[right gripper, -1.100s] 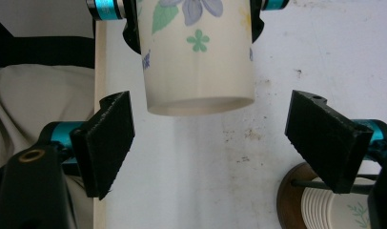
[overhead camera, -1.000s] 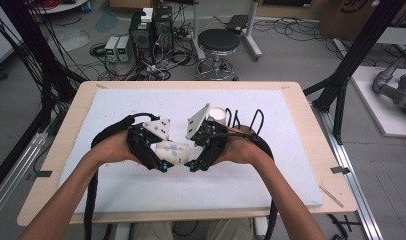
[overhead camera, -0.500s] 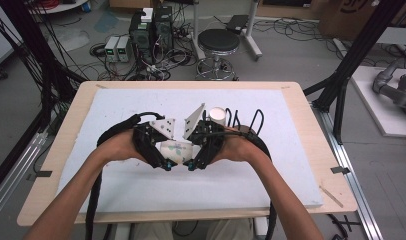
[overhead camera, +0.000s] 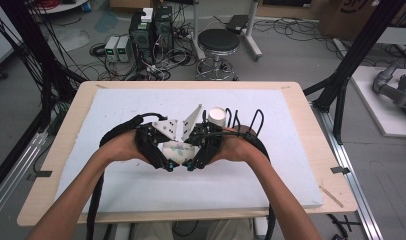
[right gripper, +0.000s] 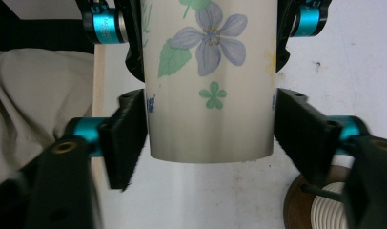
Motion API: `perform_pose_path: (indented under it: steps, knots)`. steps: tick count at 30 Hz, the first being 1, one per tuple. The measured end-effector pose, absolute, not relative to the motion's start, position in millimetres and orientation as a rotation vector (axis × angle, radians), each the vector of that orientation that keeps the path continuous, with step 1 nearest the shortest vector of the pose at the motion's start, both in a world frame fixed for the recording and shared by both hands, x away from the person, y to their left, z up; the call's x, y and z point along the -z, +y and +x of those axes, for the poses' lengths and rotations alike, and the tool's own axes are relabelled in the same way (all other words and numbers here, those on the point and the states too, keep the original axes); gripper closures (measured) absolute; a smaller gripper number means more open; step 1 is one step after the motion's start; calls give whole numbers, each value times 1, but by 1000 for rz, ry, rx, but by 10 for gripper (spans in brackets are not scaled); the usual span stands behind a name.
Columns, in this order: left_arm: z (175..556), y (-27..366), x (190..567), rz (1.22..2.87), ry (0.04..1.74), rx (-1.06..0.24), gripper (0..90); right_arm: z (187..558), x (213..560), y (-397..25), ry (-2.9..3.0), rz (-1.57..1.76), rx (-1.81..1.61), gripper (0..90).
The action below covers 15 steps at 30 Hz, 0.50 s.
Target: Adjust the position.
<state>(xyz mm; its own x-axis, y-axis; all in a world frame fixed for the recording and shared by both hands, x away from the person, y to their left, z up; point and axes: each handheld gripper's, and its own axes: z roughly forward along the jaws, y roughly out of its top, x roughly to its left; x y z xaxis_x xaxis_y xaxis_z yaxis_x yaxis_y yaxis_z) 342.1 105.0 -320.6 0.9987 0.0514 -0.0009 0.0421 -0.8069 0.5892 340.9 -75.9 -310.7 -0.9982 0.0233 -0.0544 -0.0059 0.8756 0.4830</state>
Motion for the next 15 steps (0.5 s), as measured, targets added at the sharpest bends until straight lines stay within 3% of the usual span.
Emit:
perform_pose_path:
  steps: [4, 15]
  knots:
    - [342, 105, 322, 2498, 75, -10, 312, 341, 311, -76, 2991, 3, -757, 369]
    - [343, 105, 326, 2487, 63, -20, 285, 341, 312, -76, 2991, -4, -741, 375]
